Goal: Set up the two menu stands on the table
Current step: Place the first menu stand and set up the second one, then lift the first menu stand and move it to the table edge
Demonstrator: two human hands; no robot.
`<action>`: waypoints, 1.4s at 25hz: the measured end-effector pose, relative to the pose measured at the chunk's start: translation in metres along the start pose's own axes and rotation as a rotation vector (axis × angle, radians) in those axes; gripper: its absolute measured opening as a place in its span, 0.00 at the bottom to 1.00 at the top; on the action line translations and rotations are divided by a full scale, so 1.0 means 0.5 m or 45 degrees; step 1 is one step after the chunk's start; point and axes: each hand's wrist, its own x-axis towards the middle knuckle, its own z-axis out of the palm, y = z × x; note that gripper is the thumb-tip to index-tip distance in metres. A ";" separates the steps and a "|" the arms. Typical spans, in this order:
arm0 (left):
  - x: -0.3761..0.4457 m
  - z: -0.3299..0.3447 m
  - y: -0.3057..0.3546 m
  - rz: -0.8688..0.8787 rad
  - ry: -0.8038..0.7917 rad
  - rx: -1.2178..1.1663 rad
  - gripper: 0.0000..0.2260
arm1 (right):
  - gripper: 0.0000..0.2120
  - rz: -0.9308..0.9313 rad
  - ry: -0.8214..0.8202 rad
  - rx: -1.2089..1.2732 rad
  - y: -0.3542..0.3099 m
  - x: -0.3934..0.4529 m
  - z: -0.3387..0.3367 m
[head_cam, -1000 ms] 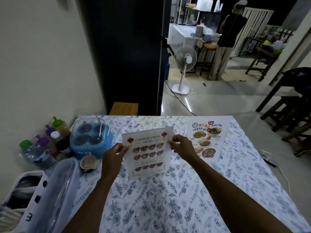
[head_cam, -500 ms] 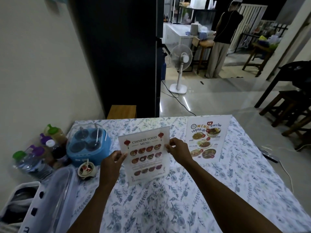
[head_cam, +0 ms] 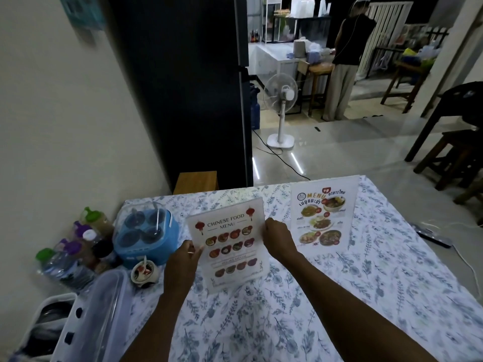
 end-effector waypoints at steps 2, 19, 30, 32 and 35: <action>-0.008 0.012 -0.002 -0.040 -0.065 0.092 0.11 | 0.03 0.007 -0.044 -0.075 0.016 -0.009 0.010; -0.056 0.158 0.183 0.034 -0.872 0.583 0.30 | 0.11 0.170 0.042 -0.259 0.218 -0.098 -0.226; -0.042 0.281 0.358 0.260 -0.861 0.621 0.21 | 0.14 0.347 0.119 -0.233 0.342 -0.119 -0.336; -0.033 0.300 0.366 0.259 -0.858 0.630 0.23 | 0.14 0.351 0.118 -0.244 0.362 -0.110 -0.339; -0.011 0.337 0.365 0.173 -0.831 0.611 0.32 | 0.15 0.373 0.080 -0.243 0.400 -0.084 -0.334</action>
